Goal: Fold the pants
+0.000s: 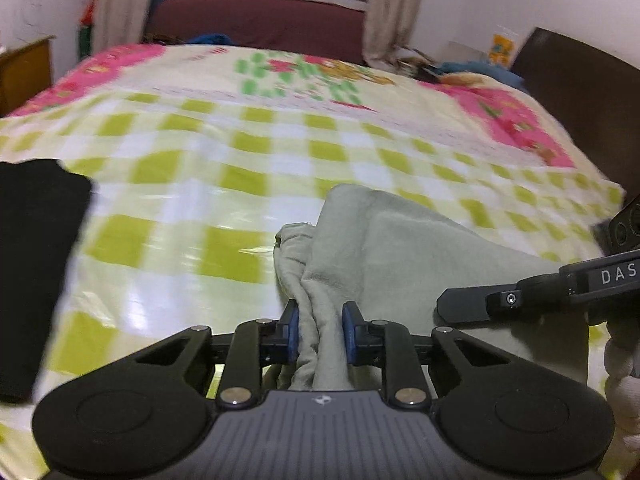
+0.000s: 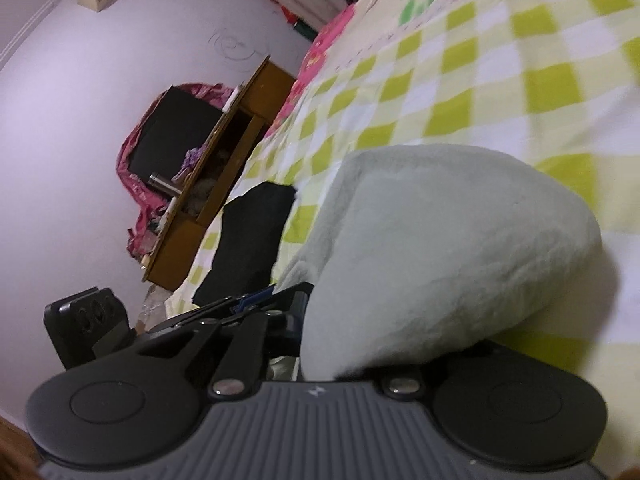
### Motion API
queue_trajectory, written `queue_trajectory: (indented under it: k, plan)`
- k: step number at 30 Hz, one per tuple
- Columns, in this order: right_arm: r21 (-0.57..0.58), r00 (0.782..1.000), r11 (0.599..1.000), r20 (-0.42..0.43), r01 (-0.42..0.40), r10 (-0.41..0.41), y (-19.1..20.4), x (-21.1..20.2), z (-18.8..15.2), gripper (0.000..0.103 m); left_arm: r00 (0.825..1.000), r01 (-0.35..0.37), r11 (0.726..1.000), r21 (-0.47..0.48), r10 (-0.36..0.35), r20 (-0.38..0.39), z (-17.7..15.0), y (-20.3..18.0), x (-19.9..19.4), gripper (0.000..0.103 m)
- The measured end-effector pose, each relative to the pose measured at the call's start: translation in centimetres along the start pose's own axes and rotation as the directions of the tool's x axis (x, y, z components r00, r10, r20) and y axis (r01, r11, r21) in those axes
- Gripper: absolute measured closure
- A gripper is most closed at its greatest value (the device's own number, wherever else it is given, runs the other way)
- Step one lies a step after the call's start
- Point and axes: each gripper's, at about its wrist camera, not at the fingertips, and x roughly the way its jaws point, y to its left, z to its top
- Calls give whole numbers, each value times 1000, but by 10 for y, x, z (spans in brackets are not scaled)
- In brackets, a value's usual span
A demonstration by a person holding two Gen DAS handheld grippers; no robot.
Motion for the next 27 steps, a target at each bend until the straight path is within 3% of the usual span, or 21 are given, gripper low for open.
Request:
queue_trajectory:
  k: [5,7,9,12,15,18,20,25,27]
  plan:
    - [90,992,988,8,126,-127,-49,-44,-15,88,994,62,995,80,-54,-91,-6,-55,35,67]
    - [149,987,977,11,154,-157,-70,-59,-25,84,991,66,989,130,-50,-122,-10,-75,48,63]
    - [163,987,975,25,150,-157,-83,-71,-33,77,992,29,979,202,-4,-124,-14,-93,56,44]
    - [195,988,972,59,128,-142,-93,-77,-39,68,990,2,971,241,33,-140,-19,-102,64,27]
    - [201,991,975,72,97,-113,-99,-67,-40,60,986,-3,977,213,38,-162,-18,-95,68,17]
    - [189,990,977,73,102,-117,-101,-61,-36,61,985,-12,980,198,46,-166,-18,-91,69,15]
    - [190,991,977,72,100,-115,-100,-60,-36,60,986,-13,978,209,47,-159,-21,-92,67,17]
    - [134,989,983,55,126,-134,-86,-46,-27,60,991,-5,980,199,31,-129,-18,-93,59,44]
    - [116,988,984,49,137,-144,-81,-43,-27,53,993,-14,980,198,36,-109,-16,-91,52,55]
